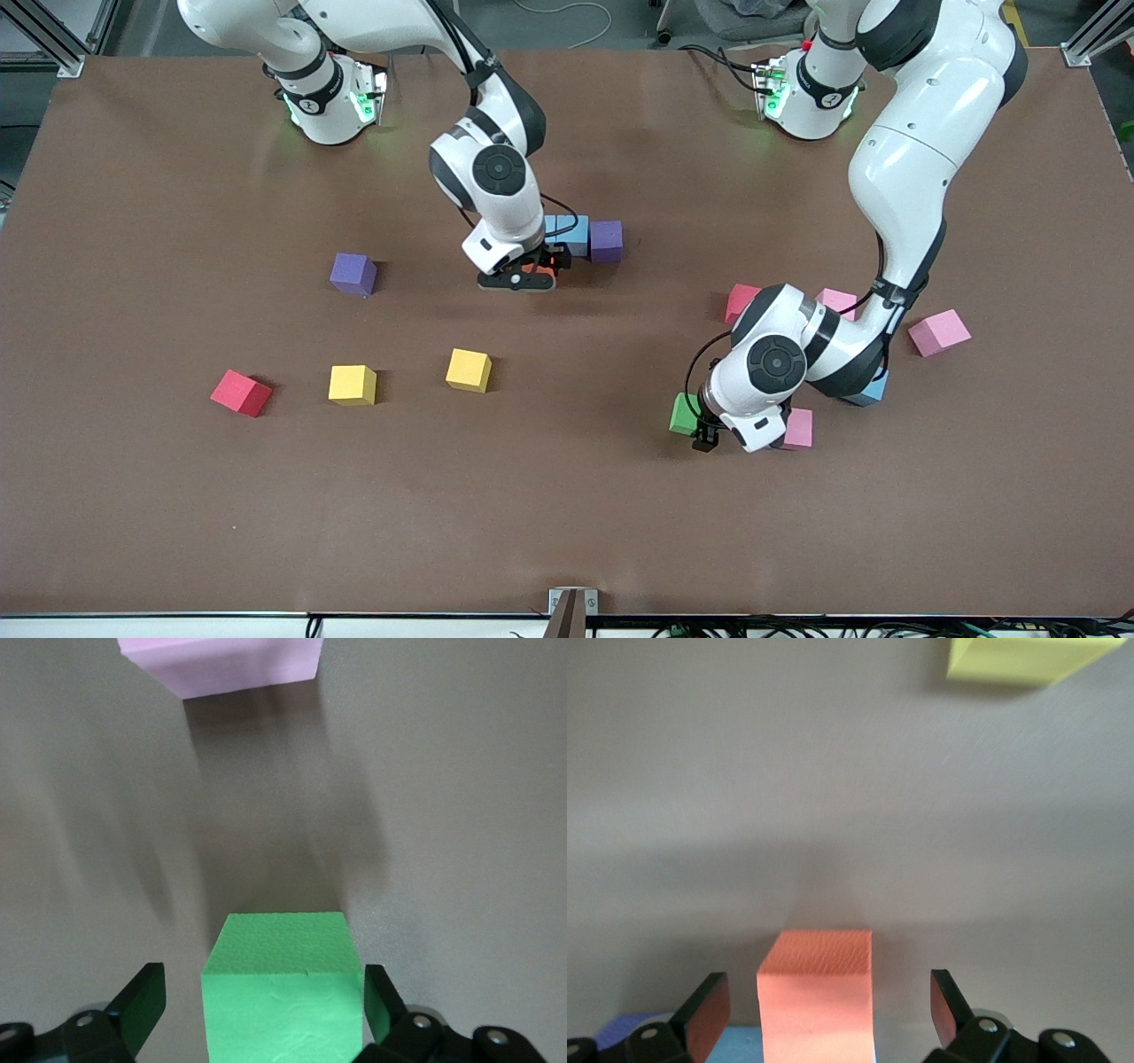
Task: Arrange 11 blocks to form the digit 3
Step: 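Release the orange block and reach the yellow block with the right gripper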
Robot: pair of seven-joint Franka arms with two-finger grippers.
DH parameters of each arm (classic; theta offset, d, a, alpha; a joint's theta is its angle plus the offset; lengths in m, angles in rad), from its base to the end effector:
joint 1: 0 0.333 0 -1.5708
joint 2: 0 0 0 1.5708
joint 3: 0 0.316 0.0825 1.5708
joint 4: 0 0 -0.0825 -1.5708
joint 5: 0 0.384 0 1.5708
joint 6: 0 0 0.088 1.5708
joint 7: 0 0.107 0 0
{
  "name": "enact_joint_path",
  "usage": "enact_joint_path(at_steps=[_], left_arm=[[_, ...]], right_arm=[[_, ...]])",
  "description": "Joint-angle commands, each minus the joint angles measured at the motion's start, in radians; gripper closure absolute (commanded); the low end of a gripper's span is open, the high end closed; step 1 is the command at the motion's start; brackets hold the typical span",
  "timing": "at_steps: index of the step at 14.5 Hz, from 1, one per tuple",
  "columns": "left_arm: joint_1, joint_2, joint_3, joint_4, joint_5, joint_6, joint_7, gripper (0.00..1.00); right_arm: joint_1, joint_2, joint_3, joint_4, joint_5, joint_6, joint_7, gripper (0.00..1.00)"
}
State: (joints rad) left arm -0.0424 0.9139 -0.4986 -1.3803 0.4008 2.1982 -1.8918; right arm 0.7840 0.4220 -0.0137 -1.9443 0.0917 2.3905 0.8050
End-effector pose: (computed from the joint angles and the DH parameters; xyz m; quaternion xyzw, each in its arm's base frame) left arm 0.6711 -0.2949 0.2063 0.7995 0.5997 -0.0264 0.0209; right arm 0.4463 0.4347 0.2662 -0.9983 0.0498 0.0119 0.0290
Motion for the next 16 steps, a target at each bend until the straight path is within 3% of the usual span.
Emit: enact_joint_path(at_steps=[1, 7, 10, 16], left_arm=[[-0.016, 0.011, 0.012, 0.024, -0.010, 0.003, 0.000, 0.10], [-0.033, 0.000, 0.012, 0.024, 0.003, -0.008, 0.071, 0.67], [-0.014, -0.036, 0.012, 0.024, 0.007, -0.017, 0.079, 0.78], [0.005, -0.147, -0.026, 0.027, -0.011, -0.149, 0.091, 0.80]], right_arm=[[-0.078, -0.039, 0.009, 0.016, 0.003, -0.028, 0.005, 0.00], [-0.180, -0.028, 0.006, 0.096, -0.015, -0.030, -0.006, 0.00], [-0.224, 0.043, 0.008, 0.155, -0.059, -0.028, -0.032, 0.00], [-0.269, 0.204, 0.008, 0.266, -0.092, -0.025, -0.079, 0.00]])
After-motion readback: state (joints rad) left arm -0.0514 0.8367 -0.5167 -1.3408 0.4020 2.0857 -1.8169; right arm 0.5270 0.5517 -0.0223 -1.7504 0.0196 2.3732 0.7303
